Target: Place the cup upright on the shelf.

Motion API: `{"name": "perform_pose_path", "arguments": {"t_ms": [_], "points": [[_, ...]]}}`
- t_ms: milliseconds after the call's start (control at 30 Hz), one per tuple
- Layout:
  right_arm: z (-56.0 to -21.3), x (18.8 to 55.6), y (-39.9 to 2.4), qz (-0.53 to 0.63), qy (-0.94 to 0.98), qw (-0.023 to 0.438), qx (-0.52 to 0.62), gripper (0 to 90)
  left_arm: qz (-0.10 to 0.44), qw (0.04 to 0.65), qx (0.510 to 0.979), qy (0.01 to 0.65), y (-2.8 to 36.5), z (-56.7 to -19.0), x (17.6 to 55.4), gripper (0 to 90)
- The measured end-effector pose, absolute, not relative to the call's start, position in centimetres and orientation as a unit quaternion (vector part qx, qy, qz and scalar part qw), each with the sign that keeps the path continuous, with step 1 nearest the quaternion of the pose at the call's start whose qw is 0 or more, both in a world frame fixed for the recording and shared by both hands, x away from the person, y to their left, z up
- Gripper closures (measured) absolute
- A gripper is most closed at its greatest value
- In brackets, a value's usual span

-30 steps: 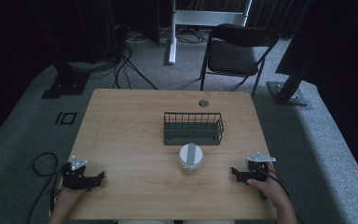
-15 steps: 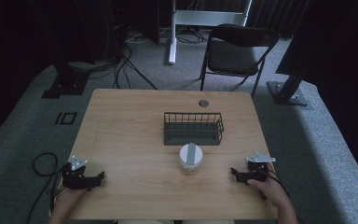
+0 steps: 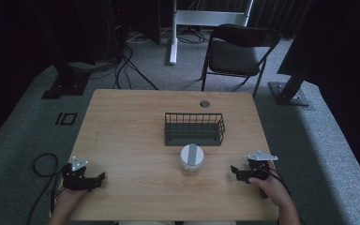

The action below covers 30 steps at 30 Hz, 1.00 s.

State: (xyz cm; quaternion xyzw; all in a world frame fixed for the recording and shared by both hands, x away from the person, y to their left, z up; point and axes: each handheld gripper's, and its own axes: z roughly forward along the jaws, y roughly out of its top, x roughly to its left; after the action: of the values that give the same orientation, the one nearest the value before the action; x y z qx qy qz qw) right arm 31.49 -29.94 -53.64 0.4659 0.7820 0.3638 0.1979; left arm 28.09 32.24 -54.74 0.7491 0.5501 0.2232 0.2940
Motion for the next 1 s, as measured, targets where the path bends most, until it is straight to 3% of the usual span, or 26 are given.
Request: {"name": "perform_pose_path", "arguments": {"t_ms": [1000], "points": [[-51.7, 30.5, -26.1, 0.42, 0.802, 0.163, 0.393, 11.6, 0.223, 0.294, 0.749, 0.55, 32.2, -54.7, 28.1, 0.5]]}}
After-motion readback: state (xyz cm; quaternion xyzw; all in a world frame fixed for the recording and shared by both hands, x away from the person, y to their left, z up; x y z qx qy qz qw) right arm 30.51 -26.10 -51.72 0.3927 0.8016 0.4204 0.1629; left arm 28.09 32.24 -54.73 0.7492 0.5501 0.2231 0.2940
